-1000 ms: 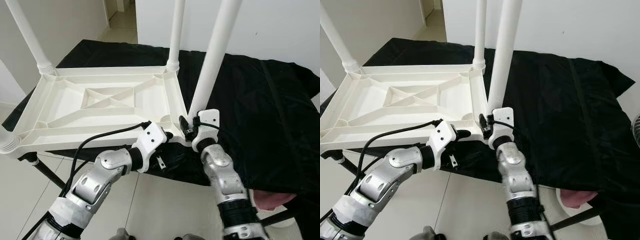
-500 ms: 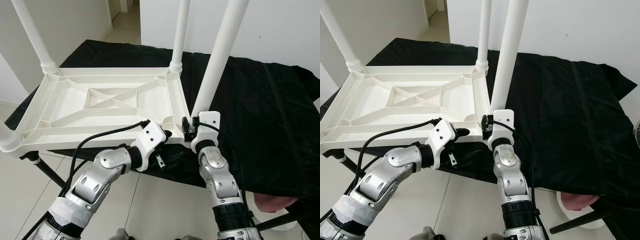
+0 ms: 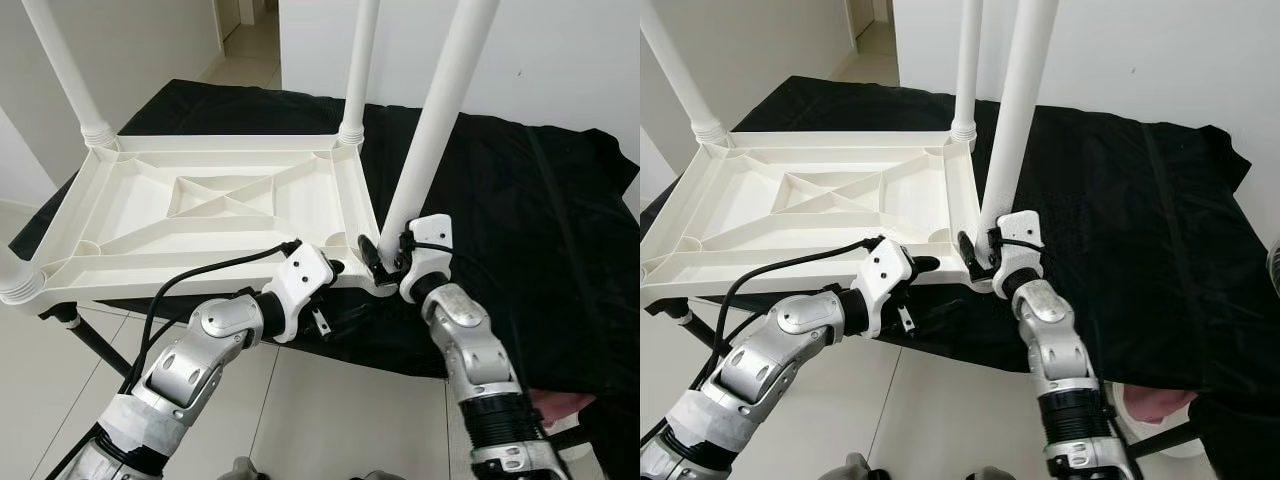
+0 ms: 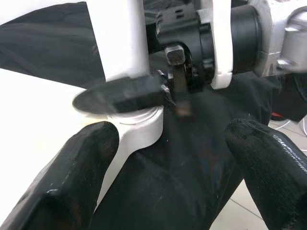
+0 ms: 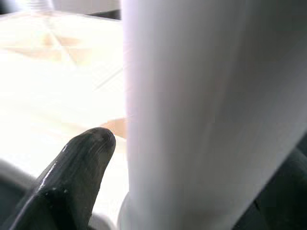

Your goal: Building children table

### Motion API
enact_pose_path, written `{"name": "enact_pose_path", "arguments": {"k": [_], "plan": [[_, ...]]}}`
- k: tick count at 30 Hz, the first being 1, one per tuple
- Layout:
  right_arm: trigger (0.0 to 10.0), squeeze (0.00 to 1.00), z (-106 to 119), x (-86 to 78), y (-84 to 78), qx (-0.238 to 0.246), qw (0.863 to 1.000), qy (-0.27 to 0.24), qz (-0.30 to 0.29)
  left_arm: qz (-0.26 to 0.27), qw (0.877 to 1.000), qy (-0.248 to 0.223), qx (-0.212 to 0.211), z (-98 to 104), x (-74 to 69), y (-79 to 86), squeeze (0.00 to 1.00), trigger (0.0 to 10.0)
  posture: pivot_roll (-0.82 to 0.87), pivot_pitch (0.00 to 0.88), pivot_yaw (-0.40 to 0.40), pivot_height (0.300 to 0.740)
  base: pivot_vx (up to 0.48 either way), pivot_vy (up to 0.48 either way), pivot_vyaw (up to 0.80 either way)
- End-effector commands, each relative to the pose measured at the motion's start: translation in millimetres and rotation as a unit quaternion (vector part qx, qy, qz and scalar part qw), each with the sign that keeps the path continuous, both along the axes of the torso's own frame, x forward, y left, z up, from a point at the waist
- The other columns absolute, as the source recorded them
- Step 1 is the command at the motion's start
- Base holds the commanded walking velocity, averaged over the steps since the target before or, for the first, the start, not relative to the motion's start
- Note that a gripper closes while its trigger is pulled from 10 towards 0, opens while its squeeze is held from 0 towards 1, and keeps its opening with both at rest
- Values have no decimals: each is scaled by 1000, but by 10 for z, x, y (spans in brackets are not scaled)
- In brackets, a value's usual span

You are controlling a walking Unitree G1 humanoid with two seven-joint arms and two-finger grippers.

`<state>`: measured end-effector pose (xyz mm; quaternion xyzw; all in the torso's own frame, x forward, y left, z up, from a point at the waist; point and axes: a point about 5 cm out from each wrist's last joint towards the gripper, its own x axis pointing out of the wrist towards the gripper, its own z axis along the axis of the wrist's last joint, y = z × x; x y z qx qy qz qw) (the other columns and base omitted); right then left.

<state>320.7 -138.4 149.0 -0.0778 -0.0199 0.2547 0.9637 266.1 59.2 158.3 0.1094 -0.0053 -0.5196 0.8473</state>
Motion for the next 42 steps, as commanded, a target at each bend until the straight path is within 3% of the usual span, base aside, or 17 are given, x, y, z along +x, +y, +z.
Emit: {"name": "enact_pose_path", "arguments": {"k": [1, 11, 12, 13, 15, 16, 25, 26, 31, 34, 39, 41, 42], "plan": [[10000, 0, 37, 19, 27, 1, 999, -10, 38, 2, 1000, 3, 2, -7, 7, 20, 0, 10000, -75, 17, 12, 740, 0, 0, 0], [10000, 0, 149, 188, -58, -35, 994, -31, 96, 6, 1000, 2, 1, 1, 1, 24, 0, 10000, -68, 21, 12, 740, 0, 0, 0], [4784, 0, 144, 199, -73, -37, 994, -26, 101, 7, 1000, 3, 1, 2, -5, 29, 0, 10000, -50, 25, 9, 740, 0, 0, 0], [1804, 0, 117, 202, -90, -42, 993, -18, 106, 8, 1000, 3, 1, 3, -10, 37, 0, 10000, -46, 28, 8, 740, 0, 0, 0], [1804, 0, 95, 206, -104, -45, 992, -14, 113, 9, 1000, 4, 1, 4, -13, 41, 0, 10000, -46, 28, 8, 740, 0, 0, 0], [0, 0, 65, 204, -119, -44, 992, -5, 118, 10, 1000, 4, 1, 4, -19, 46, 0, 10000, -43, 32, 9, 740, 0, 0, 0], [0, 0, -86, 124, -144, -24, 990, 27, 136, 8, 1000, 5, 0, 8, -27, 40, 0, 10000, -55, 42, 18, 740, 0, 0, 0], [10000, 0, -87, 126, -155, -19, 992, 25, 123, 7, 1000, 5, 1, 8, -21, 34, 0, 10000, -57, 43, 18, 740, 0, 0, 0], [10000, 0, -82, 137, -171, -8, 995, 24, 97, 5, 1000, 4, 2, 10, -14, 27, 0, 10000, -59, 43, 17, 740, 0, 0, 0], [10000, 0, -119, 151, -161, -9, 999, 30, 18, 5, 1000, 4, 1, 11, -4, 24, 0, 10000, -65, 45, 15, 740, 0, 0, 0], [10000, 0, -135, 146, -145, 7, 999, 39, -35, 5, 1000, 5, 0, 9, -5, 17, 0, 10000, -68, 46, 13, 740, 0, 0, 0], [10000, 0, -124, 110, -106, 35, 994, 37, -101, 4, 1000, 6, 1, 3, -7, 9, 0, 10000, -73, 46, 13, 740, 0, 0, 0], [10000, 0, -124, 110, -106, 35, 994, 37, -101, 4, 1000, 6, 1, 3, -7, 9, 0, 10000, -73, 46, 13, 740, 0, 0, 0]]}}
